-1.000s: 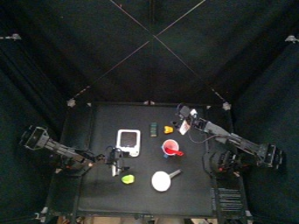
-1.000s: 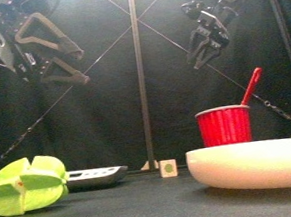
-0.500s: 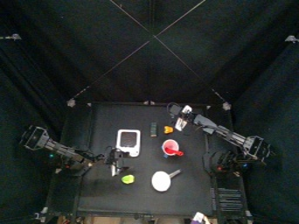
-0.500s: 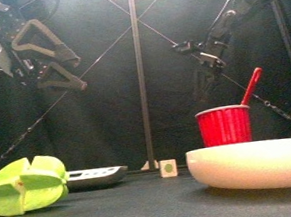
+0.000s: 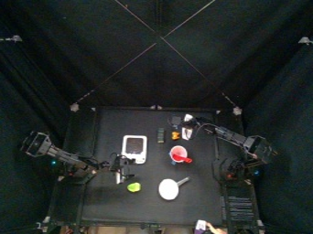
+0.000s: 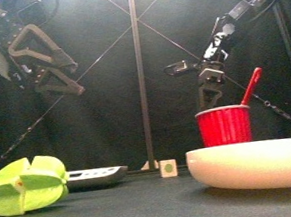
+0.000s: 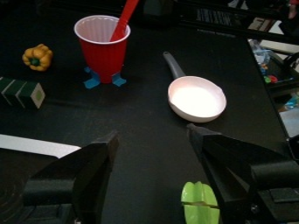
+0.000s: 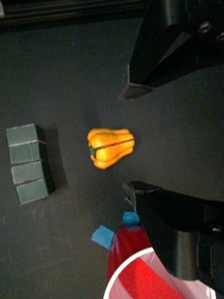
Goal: Grab squash
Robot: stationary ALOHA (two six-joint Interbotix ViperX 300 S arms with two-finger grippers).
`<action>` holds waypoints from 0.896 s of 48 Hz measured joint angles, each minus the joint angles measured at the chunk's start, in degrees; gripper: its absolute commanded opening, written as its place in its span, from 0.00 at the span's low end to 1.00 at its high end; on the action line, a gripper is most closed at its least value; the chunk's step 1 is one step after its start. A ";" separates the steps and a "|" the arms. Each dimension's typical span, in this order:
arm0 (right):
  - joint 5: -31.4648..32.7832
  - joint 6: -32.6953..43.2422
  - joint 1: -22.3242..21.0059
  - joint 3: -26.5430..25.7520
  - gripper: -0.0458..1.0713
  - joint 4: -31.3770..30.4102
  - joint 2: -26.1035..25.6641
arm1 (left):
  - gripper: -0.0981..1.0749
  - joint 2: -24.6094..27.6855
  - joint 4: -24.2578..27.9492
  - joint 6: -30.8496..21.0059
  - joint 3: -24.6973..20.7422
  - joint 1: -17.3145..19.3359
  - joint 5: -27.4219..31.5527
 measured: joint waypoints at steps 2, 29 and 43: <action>0.00 -0.35 -0.09 0.09 0.96 0.44 0.53 | 0.91 0.00 0.00 -0.09 0.00 0.00 0.00; -2.11 -1.41 1.05 0.09 0.96 -5.45 8.00 | 0.91 0.00 0.09 0.00 0.26 0.00 0.79; -4.04 -1.49 1.67 0.00 0.96 -6.68 11.16 | 0.91 0.00 0.00 -0.09 0.44 0.00 0.97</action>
